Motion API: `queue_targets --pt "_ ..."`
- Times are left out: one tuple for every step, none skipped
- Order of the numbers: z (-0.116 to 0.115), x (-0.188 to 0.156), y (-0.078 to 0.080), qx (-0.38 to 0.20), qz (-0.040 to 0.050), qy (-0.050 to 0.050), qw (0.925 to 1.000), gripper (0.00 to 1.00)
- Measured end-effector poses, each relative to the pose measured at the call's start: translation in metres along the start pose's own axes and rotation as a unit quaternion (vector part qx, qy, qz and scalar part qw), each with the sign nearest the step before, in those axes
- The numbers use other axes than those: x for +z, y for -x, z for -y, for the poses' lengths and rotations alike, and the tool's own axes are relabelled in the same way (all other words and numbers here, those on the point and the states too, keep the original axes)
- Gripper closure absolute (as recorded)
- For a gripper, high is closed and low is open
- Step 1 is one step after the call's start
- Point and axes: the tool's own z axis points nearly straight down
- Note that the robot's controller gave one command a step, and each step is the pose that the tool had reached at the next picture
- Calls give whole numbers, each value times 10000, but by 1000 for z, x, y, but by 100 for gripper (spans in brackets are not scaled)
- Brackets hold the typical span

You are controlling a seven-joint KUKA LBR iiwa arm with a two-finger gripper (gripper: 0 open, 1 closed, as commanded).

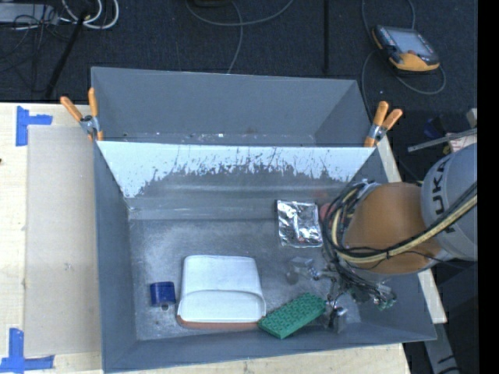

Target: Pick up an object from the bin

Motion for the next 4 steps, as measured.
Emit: queue_targets --pt "-20 -29 3 -205 -91 53 9997 0" --pt "-12 -27 6 -1019 -112 73 9947 0" --pt "-14 3 15 -1820 -92 76 9832 0" --pt "-14 3 16 -1822 -87 76 9832 0"
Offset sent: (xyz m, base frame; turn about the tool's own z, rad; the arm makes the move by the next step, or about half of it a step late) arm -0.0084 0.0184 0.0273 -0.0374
